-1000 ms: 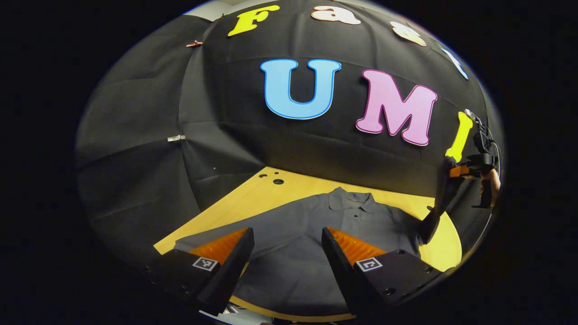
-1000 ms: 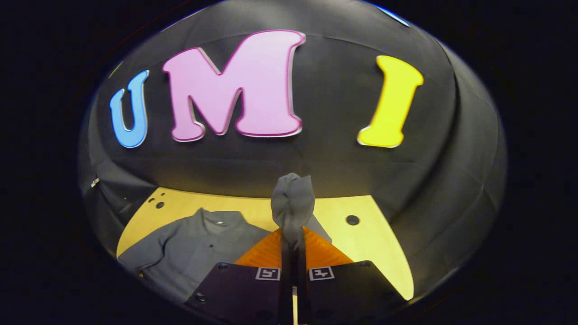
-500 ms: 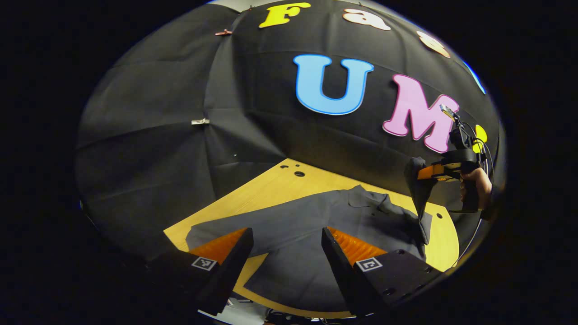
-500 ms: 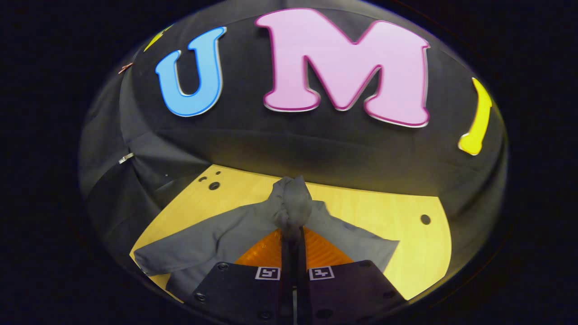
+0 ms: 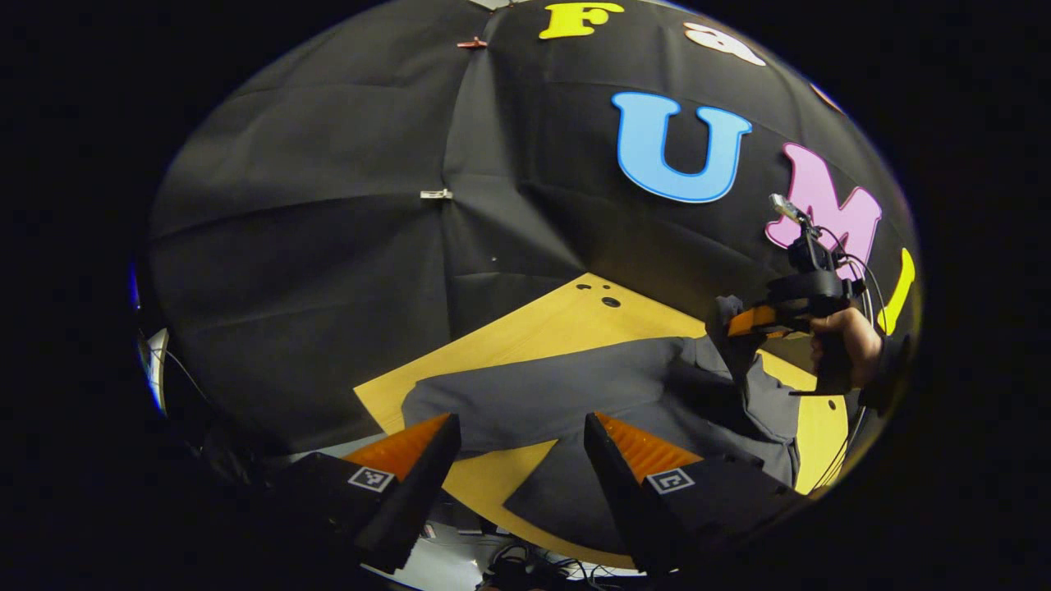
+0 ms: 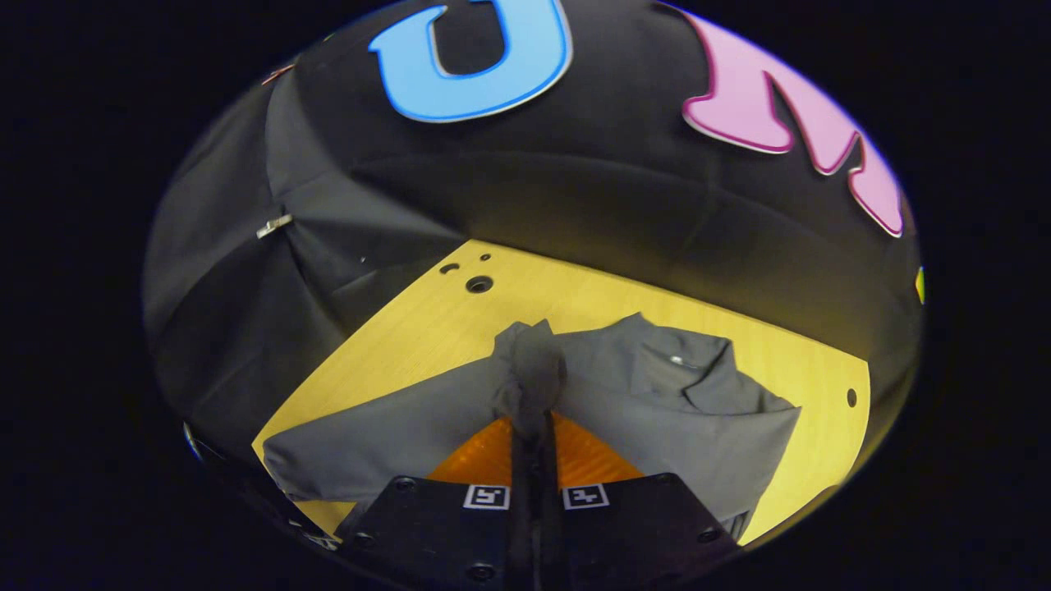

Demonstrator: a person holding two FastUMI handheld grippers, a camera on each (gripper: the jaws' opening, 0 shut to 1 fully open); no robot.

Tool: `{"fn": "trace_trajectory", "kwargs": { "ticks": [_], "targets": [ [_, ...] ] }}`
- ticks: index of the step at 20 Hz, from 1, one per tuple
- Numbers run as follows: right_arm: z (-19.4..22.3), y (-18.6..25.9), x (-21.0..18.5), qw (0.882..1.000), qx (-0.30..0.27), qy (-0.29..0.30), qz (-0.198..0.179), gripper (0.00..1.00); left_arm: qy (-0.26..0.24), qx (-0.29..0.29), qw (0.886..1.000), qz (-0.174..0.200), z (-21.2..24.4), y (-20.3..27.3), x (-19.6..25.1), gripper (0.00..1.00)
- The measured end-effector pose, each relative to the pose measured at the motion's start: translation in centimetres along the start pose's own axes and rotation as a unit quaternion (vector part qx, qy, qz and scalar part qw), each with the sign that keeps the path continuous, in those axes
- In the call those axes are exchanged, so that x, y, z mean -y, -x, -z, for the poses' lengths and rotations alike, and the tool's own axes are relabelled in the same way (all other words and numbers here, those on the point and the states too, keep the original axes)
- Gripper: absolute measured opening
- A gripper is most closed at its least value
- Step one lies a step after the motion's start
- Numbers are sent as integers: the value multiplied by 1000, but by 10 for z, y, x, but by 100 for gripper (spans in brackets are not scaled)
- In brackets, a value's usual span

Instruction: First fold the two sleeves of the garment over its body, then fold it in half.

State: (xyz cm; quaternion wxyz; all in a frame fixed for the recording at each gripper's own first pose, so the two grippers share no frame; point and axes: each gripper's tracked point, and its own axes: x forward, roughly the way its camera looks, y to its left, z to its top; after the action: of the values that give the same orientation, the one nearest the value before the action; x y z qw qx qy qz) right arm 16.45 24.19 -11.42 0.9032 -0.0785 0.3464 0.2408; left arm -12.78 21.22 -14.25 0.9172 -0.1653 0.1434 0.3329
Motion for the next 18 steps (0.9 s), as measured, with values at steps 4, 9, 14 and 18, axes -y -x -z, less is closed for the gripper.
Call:
{"fn": "trace_trajectory", "kwargs": {
  "ticks": [4, 9, 14, 18],
  "targets": [
    [25, -31, -26, 999, -34, 22, -2, 17, 35, -6, 999, -18, 6, -3, -17, 96],
    [50, -35, -55, 996, -65, 31, -44, 52, 57, -10, 997, -42, 10, -19, -40, 96],
    [42, -2, -52, 998, -33, 29, -45, 99, 68, -20, 995, -73, 19, -59, -71, 96],
    [51, 39, -26, 999, -17, 1, -29, 98, 57, -34, 992, -106, 25, -104, -99, 96]
  ]
}}
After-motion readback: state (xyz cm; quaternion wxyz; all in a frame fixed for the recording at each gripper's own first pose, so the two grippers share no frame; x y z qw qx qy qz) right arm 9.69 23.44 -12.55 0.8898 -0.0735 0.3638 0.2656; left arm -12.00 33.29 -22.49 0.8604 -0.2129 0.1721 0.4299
